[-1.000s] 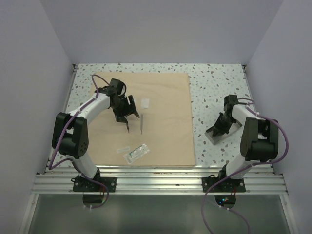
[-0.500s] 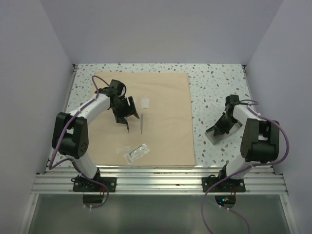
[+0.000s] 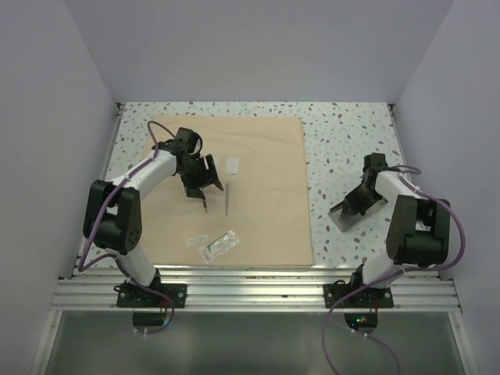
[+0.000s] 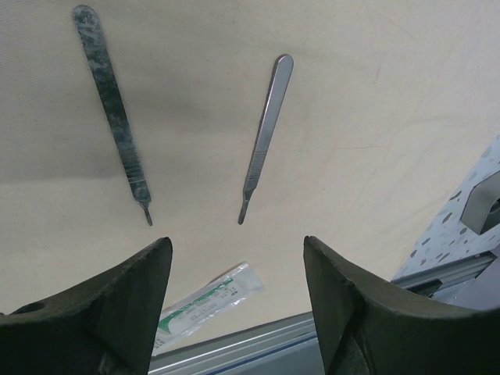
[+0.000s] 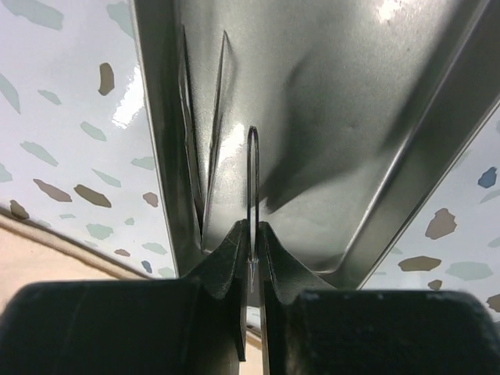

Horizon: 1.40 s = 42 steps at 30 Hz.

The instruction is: Prepare the surgical pack

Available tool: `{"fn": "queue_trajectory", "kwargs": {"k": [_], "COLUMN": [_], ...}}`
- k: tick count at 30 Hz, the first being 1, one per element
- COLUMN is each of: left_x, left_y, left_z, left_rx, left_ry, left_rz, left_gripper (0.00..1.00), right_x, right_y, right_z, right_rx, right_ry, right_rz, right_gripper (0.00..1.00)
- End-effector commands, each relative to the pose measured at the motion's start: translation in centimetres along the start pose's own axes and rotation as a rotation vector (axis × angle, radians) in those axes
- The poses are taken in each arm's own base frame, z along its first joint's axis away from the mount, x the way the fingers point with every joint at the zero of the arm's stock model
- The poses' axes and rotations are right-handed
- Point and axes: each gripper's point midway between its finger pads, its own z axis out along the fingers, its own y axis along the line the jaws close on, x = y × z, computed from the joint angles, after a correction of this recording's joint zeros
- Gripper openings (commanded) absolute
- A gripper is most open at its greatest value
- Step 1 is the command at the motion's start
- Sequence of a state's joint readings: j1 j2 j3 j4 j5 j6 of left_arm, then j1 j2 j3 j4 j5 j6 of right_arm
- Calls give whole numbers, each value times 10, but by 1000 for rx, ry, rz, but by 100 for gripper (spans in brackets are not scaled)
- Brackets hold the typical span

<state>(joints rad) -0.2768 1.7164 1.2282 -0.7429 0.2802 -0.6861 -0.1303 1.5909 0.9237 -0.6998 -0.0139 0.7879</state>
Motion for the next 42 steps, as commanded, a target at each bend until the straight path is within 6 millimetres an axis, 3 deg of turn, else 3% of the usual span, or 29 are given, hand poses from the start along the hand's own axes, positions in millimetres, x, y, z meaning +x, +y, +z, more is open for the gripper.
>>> {"fn": "queue_trajectory", "kwargs": {"k": [1, 9, 18, 25, 28, 34, 39, 42], "left_x": [-5, -4, -3, -1, -3, -20, -42, -50], "left_y": [-6, -5, -4, -4, -2, 13, 28, 33], "left_z": [-8, -8, -6, -5, -6, -7, -6, -2], "left_rx": [33, 34, 36, 38, 30, -79, -196, -240], "left_ry": [-24, -22, -19, -16, -27, -77, -135, -146], "left_rz": [34, 36, 32, 30, 31, 61, 63, 62], "left_gripper": [72, 71, 71, 71, 71, 72, 71, 69], "right_x": [-4, -5, 1, 1, -2, -21, -9, 7], "right_y": [13, 17, 13, 13, 8, 11, 16, 28], "right_z": [-6, -1, 2, -2, -14, -66, -93, -105], "right_rx": [-65, -69, -57, -58, -50, -77, -114, -136], "right_ry": [-29, -17, 4, 2, -23, -104, -74, -104], "right_rz": [106, 137, 134, 108, 61, -193, -395, -491], "right_gripper": [2, 6, 25, 27, 27, 30, 34, 35]}}
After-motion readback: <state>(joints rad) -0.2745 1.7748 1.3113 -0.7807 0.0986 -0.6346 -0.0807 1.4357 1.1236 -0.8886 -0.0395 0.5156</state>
